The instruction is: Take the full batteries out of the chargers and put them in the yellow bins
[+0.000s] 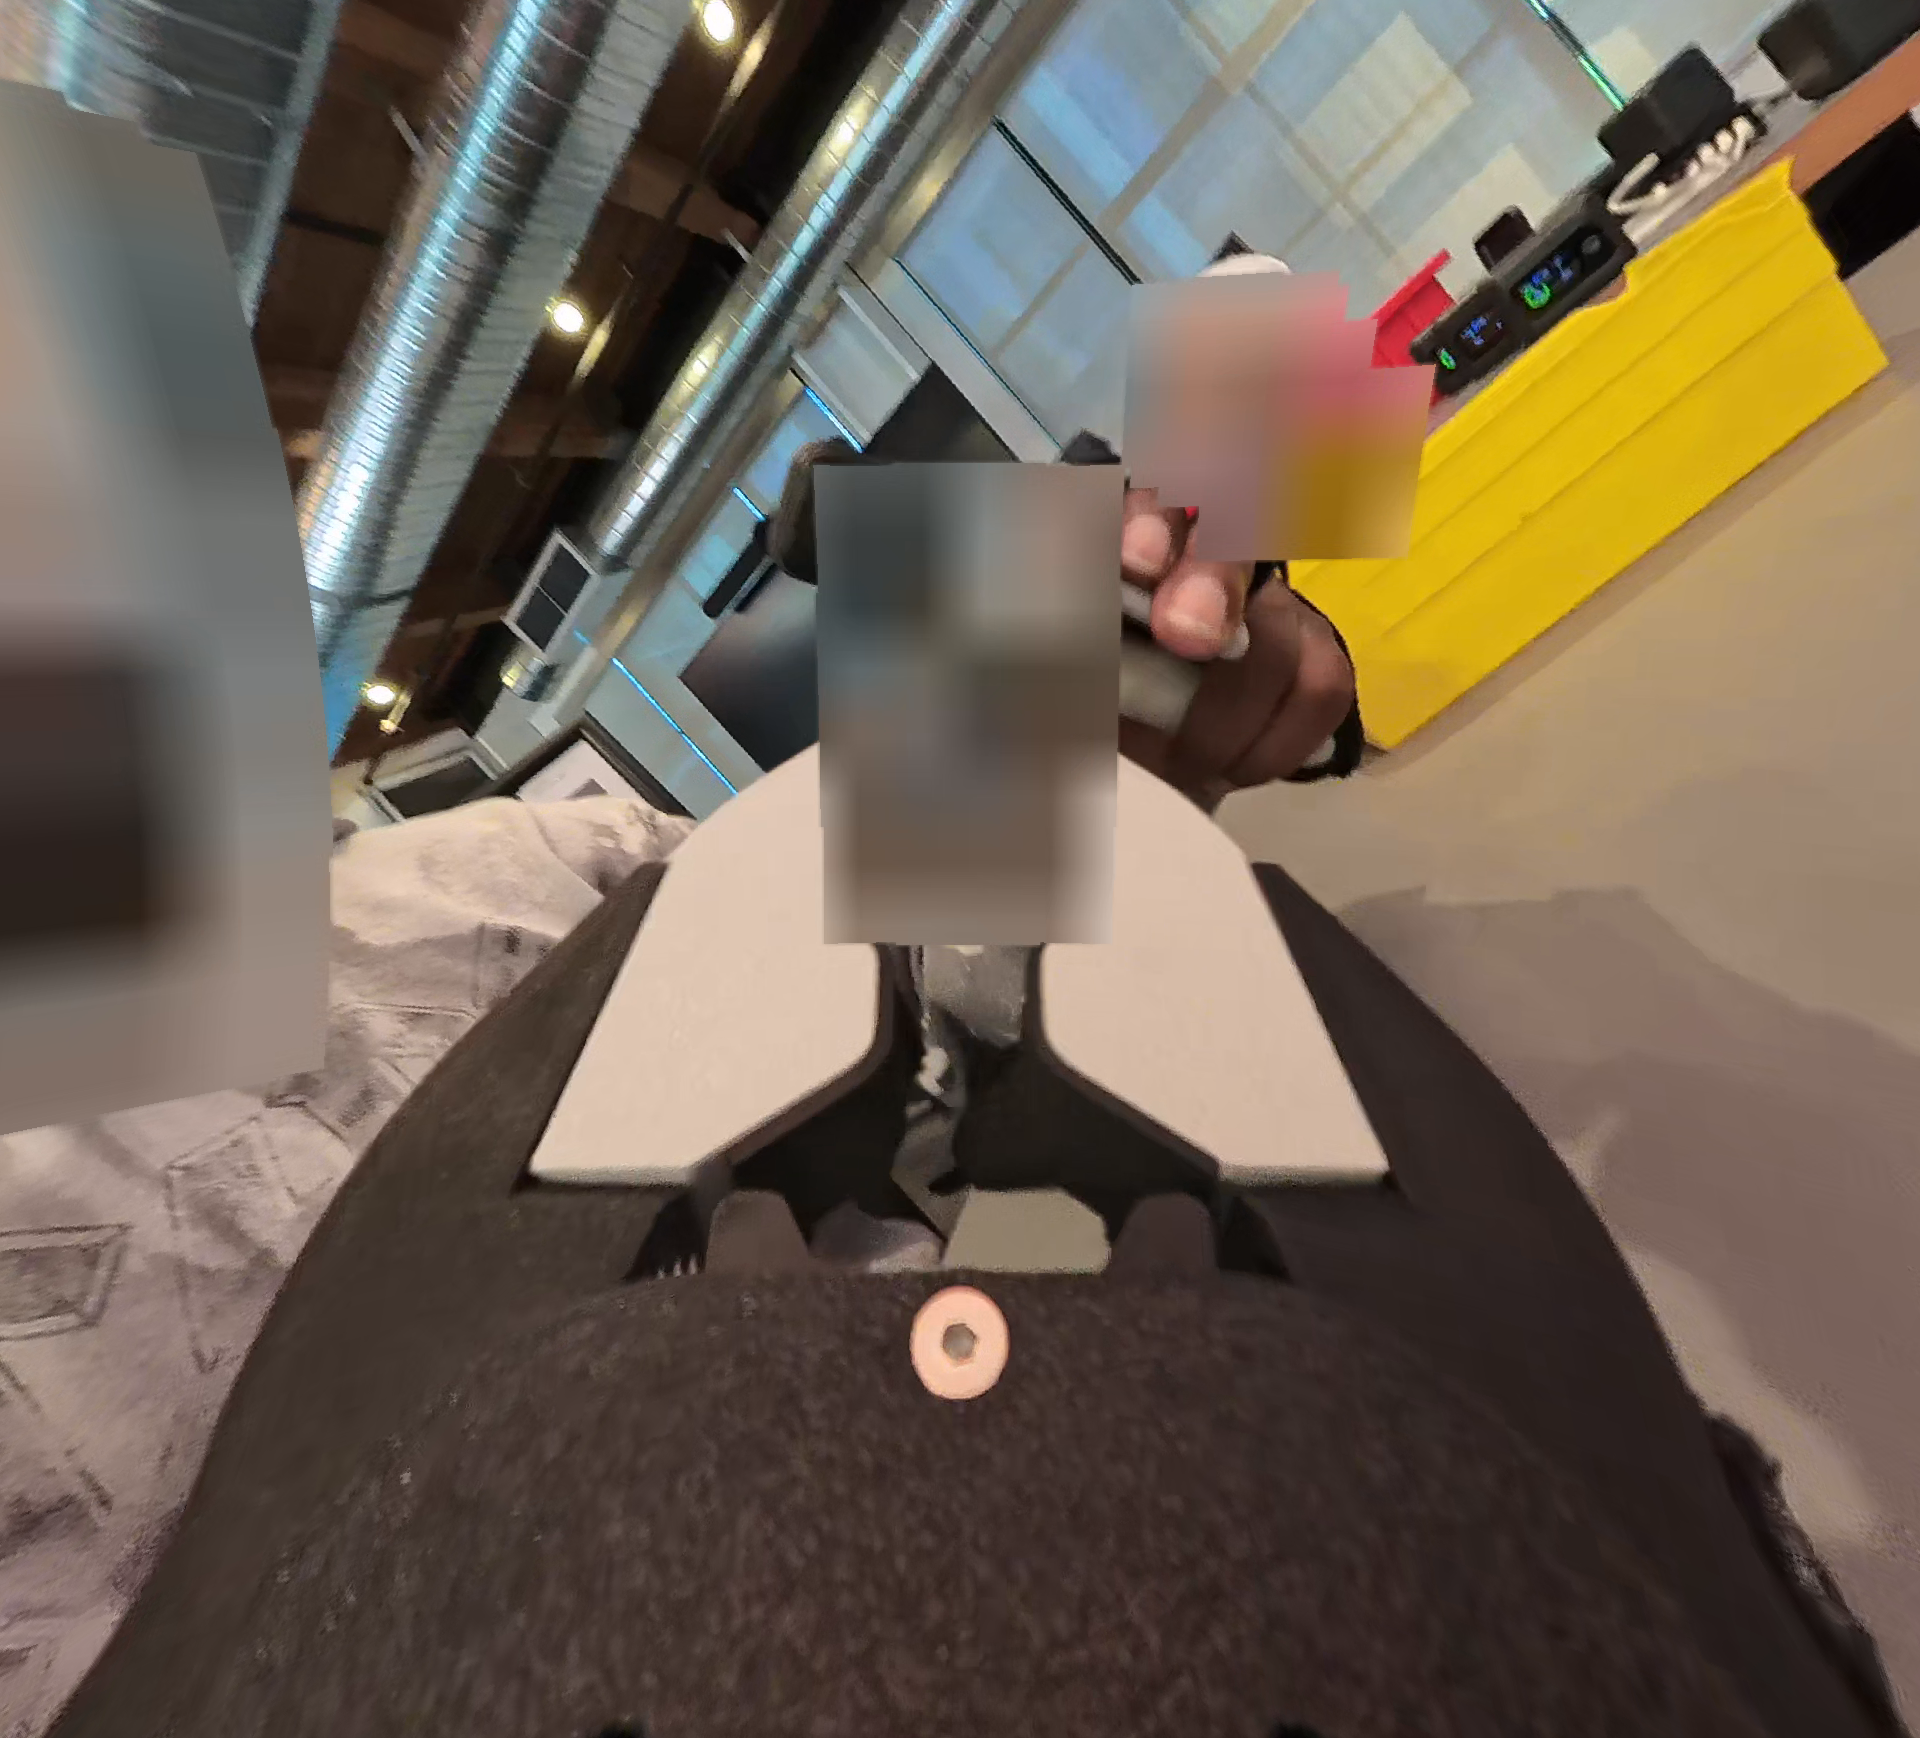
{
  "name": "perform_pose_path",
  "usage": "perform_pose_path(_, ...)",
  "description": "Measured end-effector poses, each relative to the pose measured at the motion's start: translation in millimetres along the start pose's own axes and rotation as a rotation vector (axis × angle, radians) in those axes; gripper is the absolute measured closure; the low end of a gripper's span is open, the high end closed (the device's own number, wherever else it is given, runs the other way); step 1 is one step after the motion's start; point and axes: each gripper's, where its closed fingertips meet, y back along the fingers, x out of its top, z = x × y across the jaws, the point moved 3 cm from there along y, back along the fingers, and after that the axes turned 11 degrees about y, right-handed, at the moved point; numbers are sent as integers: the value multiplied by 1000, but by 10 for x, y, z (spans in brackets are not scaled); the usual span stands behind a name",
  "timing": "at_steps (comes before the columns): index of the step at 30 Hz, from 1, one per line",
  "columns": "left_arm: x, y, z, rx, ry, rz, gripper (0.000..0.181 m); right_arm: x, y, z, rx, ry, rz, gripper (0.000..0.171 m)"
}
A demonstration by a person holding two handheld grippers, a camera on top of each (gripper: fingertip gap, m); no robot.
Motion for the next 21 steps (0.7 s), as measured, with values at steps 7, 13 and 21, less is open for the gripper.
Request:
perform_pose_path(7,-115,27,0,-74,200,-21,131,63,-3,-137,-13,198,-24,161)
perform_pose_path(13,-11,115,-34,-158,455,110,132,235,105,-161,-158,447,-4,161)
perform_pose_path(21,124,-43,-51,-161,604,196,144,204,115,-135,-245,643,-52,162)
